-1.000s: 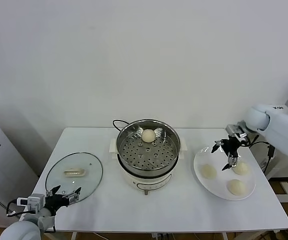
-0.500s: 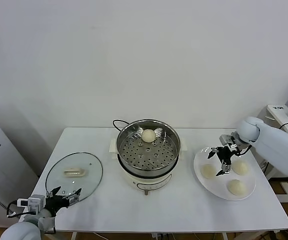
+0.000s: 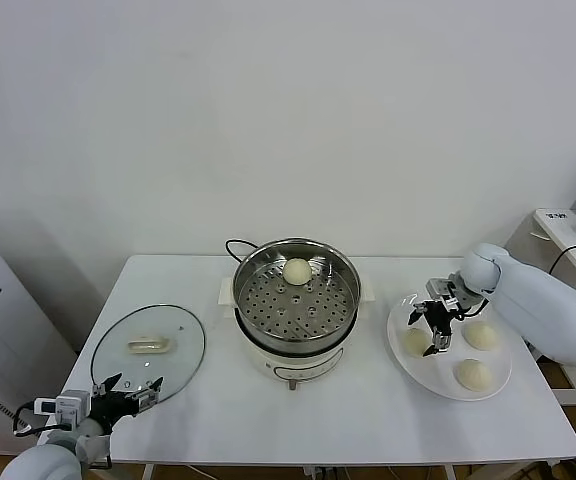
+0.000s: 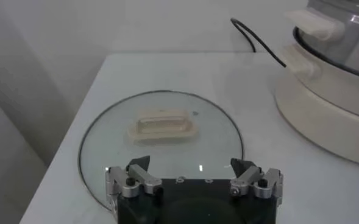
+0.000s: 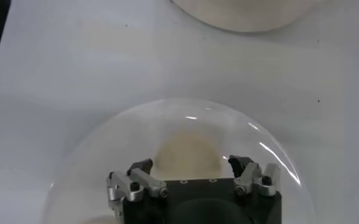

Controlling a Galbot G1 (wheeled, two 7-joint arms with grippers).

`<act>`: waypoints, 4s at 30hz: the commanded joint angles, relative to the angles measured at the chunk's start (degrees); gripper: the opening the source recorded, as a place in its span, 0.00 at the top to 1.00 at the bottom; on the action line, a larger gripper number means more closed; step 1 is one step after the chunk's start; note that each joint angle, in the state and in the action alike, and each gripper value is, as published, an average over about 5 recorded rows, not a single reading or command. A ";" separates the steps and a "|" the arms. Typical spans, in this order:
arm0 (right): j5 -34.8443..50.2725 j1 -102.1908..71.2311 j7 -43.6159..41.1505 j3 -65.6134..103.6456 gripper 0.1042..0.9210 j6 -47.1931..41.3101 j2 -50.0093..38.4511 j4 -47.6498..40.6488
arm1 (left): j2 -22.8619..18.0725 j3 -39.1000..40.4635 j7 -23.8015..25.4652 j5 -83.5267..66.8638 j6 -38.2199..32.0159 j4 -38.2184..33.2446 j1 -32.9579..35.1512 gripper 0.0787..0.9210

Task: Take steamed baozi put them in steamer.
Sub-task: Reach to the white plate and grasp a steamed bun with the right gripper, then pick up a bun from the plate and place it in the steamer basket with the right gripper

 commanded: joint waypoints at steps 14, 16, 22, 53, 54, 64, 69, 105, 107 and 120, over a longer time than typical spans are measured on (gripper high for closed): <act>-3.92 -1.83 -2.12 3.25 0.50 1.13 1.43 -1.65 | -0.19 -0.12 -0.07 -0.01 0.00 -0.07 0.05 0.12; -3.82 -1.76 -2.65 3.20 0.51 1.22 1.26 -1.26 | -0.28 -0.10 -0.11 0.01 0.05 -0.07 0.00 0.12; -0.59 1.98 -4.89 0.14 0.51 0.89 -0.94 1.73 | -0.72 0.02 -0.39 0.17 0.45 -0.07 -0.34 0.12; 44.87 45.15 -1.59 -34.04 0.50 -18.90 6.28 19.52 | -1.20 -0.13 -0.81 1.29 0.54 -0.41 0.04 0.12; 45.56 44.72 -0.51 -33.86 0.50 -19.65 7.10 19.80 | -1.26 -0.10 -0.80 1.30 0.53 -0.40 0.03 0.12; 46.87 34.81 9.99 -29.22 0.50 -24.67 14.39 18.69 | -1.40 0.39 -0.83 1.33 0.68 -0.47 -0.33 0.12; 47.84 32.14 13.61 -28.58 0.50 -26.51 15.89 18.71 | -1.07 0.38 -0.80 1.28 0.63 -0.29 -0.48 0.12; 45.63 23.49 22.33 -26.44 0.41 -31.50 25.07 11.58 | -0.47 0.61 -0.55 0.72 0.33 -0.07 -0.70 0.12; 45.75 23.51 22.26 -26.32 0.34 -31.43 25.05 11.61 | -0.46 0.66 -0.54 0.72 0.33 -0.04 -0.70 0.12; 39.32 33.97 7.98 -28.05 0.12 -25.97 13.99 15.09 | -0.53 0.36 -0.55 0.81 0.24 0.04 -0.34 0.12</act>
